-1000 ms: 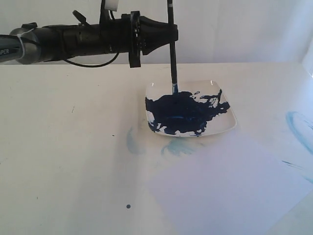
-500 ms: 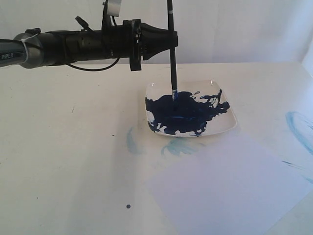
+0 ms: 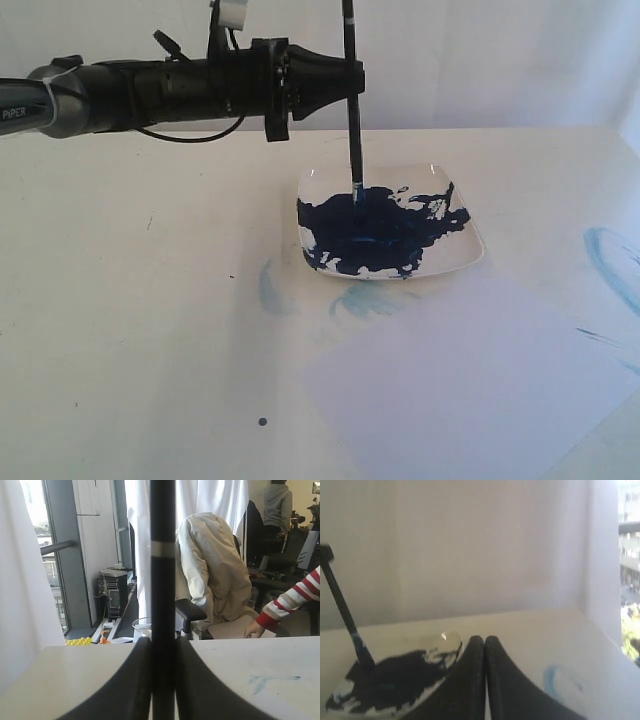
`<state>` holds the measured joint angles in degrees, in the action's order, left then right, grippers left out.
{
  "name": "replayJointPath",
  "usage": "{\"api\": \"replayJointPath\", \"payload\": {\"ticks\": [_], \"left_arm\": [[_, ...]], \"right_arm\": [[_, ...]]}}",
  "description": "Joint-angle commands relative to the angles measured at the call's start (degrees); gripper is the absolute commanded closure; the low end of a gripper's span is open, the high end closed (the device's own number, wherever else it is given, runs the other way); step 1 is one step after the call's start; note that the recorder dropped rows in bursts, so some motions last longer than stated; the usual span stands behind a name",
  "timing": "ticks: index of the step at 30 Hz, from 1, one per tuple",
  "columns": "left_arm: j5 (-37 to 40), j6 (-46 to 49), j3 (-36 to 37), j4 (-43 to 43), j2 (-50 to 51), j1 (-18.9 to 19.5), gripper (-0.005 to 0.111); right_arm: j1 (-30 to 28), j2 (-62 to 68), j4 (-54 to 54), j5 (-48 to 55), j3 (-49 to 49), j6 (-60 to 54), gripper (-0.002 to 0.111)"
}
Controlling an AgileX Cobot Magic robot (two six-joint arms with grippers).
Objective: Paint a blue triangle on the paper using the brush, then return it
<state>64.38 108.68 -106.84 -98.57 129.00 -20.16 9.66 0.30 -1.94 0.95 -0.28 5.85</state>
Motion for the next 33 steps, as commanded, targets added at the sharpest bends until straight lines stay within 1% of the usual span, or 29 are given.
{"api": "replayJointPath", "payload": {"ticks": [1, 5, 8, 10, 12, 13, 16, 18, 21, 24, 27, 33], "left_arm": [[5.58, -0.56, -1.23, -1.38, -1.16, 0.03, 0.107], [5.58, -0.39, -0.88, -1.38, -0.81, 0.03, 0.107], [5.58, -0.26, -0.86, -1.38, -0.30, 0.03, 0.107], [5.58, 0.50, -0.86, -1.38, 0.03, 0.03, 0.107], [5.58, 0.52, -0.86, -1.38, 0.28, 0.03, 0.107], [5.58, 0.52, -0.86, -1.38, 0.54, 0.03, 0.107], [5.58, 0.52, -0.86, -1.38, 0.96, 0.03, 0.107], [5.58, 0.64, -0.86, -1.38, 1.22, 0.03, 0.107], [5.58, 0.07, -0.86, -1.38, 1.37, 0.03, 0.107], [5.58, 0.09, -0.86, -1.38, 1.37, 0.03, 0.107], [5.58, -0.75, -0.86, -1.38, 1.37, 0.03, 0.107], [5.58, -1.24, -0.86, -1.38, 1.37, 0.03, 0.107]], "right_arm": [[0.10, -0.30, -0.19, -12.80, 0.28, -0.66, 0.108], [0.10, -0.30, -0.07, -19.03, 0.28, 4.74, 0.108], [0.10, -0.30, -0.07, -20.21, 0.28, 9.19, 0.108], [0.10, -0.30, -0.07, -20.21, 0.28, 14.19, 0.108], [0.10, -0.30, -0.07, -17.56, 0.28, 21.32, 0.108], [0.10, -0.30, -0.07, -15.20, 0.28, 23.10, 0.108], [0.10, -0.30, 1.94, -3.91, 0.28, 30.37, 0.108], [0.10, -0.30, 4.78, -3.71, 0.28, 34.04, 0.108], [0.10, 2.70, 4.90, -4.83, -0.79, 34.04, 0.108], [0.10, 10.02, 4.76, -3.09, -4.60, 31.37, 0.108], [0.10, 19.22, 4.76, 0.03, -10.88, 25.64, 0.108], [0.10, 37.41, 4.76, 11.65, -27.54, 13.73, 0.108]]}}
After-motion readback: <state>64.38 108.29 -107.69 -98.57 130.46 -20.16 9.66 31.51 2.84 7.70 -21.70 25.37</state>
